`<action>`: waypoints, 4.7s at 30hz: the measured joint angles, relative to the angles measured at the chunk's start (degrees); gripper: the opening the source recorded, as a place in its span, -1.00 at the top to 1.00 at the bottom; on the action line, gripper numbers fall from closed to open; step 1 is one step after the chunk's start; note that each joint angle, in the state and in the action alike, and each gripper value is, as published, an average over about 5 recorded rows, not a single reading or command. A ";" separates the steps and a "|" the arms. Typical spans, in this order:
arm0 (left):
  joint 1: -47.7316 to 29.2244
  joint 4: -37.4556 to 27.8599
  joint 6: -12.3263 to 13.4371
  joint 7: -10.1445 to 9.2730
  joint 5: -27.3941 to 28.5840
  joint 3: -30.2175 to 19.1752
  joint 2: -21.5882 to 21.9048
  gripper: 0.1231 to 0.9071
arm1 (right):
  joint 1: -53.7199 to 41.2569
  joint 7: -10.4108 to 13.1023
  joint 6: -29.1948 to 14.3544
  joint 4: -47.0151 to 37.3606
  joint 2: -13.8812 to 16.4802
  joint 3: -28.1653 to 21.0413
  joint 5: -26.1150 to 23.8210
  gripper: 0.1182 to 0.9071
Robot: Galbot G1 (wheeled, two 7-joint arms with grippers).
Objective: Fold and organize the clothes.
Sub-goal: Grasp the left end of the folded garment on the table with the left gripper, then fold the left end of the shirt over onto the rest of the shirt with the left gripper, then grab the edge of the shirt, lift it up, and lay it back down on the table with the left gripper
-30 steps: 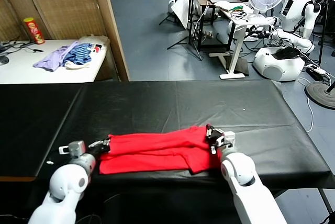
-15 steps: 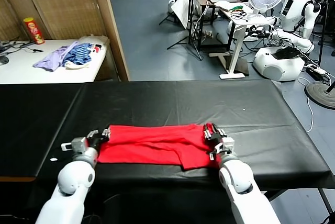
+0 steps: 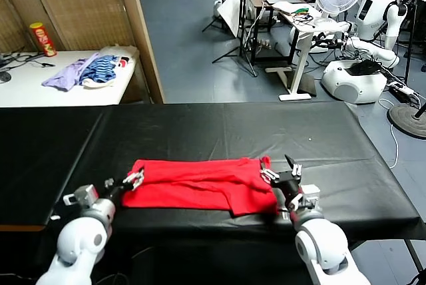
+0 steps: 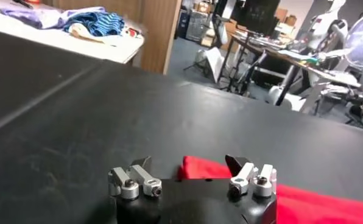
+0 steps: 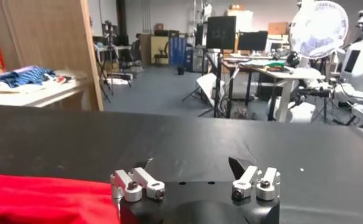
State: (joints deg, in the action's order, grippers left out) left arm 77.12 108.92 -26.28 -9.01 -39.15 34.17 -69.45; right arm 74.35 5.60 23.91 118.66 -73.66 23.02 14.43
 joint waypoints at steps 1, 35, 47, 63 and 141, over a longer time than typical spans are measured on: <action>0.55 0.09 0.17 0.15 0.47 -0.05 -0.41 -0.71 | 0.09 0.00 -0.06 0.17 0.01 0.01 -0.23 -0.72; 3.87 6.24 0.85 -3.13 27.23 0.49 6.30 0.87 | 5.47 1.80 4.64 7.19 -4.12 2.25 -7.17 -0.72; -1.86 11.96 -4.65 -8.42 8.39 -16.57 -7.04 0.87 | 7.96 1.83 4.38 7.42 -5.79 4.32 -8.57 -0.72; -4.23 7.95 -1.77 -6.35 10.74 -23.14 -14.95 0.87 | 6.70 1.47 3.60 5.14 -6.14 3.01 -8.90 -0.72; -1.42 -2.38 6.12 2.90 -11.50 -6.63 -11.23 0.83 | 2.69 -0.30 1.89 1.33 -5.97 -4.16 -6.34 -0.72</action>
State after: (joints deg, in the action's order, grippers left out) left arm 75.70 106.54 -20.16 -6.11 -50.65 27.53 -80.68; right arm 77.04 5.30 25.80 119.98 -79.63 18.87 8.08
